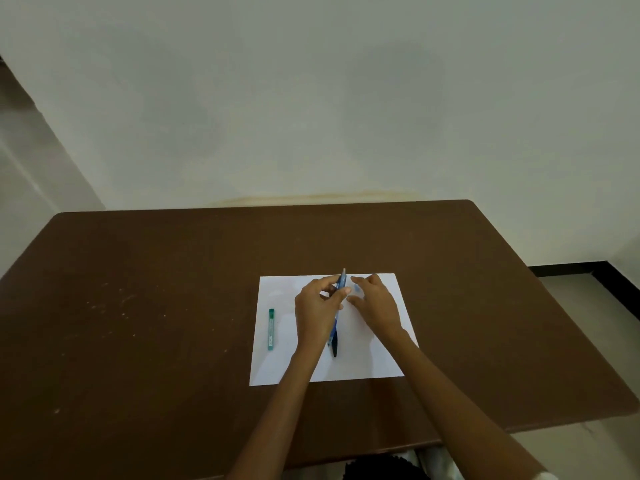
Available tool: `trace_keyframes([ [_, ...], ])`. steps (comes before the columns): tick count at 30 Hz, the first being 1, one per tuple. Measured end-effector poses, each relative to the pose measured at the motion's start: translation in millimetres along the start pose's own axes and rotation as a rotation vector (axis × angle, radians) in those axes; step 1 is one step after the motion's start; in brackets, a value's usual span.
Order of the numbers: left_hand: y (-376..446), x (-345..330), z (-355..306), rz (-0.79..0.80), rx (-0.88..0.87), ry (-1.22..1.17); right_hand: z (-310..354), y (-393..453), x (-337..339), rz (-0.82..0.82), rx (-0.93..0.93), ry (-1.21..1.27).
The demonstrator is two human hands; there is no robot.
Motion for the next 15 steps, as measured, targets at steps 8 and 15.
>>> trace_keyframes([
  [8, 0, -1, 3, 0.017, 0.012, 0.023, 5, 8, 9, -0.068, 0.064, -0.122],
  [15, -3, 13, -18, 0.012, 0.006, -0.017, -7, -7, 31, -0.038, -0.157, 0.270],
])
Point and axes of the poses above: each hand's wrist, its own y-axis towards the middle knuckle, its own x-axis out of the back of the hand, z = x × y, the point moved 10 cm from there along y, towards the middle knuckle, and after that the axes turned 4 degrees about -y, right-handed, at the moved point
